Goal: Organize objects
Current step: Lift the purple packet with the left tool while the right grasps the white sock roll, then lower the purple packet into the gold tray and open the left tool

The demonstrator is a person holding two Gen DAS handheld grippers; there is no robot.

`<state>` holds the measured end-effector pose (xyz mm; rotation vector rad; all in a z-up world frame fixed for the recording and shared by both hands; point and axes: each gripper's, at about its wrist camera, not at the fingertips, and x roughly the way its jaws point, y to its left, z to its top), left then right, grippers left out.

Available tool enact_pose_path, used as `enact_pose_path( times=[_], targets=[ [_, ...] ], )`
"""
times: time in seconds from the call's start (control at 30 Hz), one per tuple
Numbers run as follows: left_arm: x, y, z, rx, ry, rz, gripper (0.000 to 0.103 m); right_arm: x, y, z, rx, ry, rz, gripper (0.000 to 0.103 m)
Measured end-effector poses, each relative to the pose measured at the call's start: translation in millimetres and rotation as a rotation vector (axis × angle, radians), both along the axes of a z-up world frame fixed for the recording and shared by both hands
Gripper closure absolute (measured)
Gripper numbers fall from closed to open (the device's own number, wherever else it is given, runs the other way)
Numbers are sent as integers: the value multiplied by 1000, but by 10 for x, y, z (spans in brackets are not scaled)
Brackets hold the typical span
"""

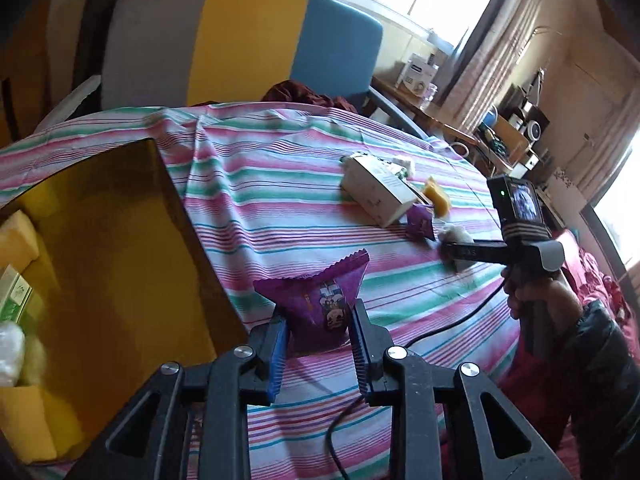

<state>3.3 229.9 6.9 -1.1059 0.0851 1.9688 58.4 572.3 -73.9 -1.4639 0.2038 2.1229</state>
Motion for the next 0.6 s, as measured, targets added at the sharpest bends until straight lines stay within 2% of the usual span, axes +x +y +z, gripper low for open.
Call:
enact_pose_path(
  times=[0.27,0.47,0.6],
  targets=[
    [-274,-348,70,9,7,97,74,3,-5,1,2,-2,1,45],
    [-685,-711,23,-41,10,233,74,-13,-1,-14,12,-8,8,45],
    [-1079,-940,-45,-106,8,323,74,-17,-9,-15,14,-9,8,45]
  ],
)
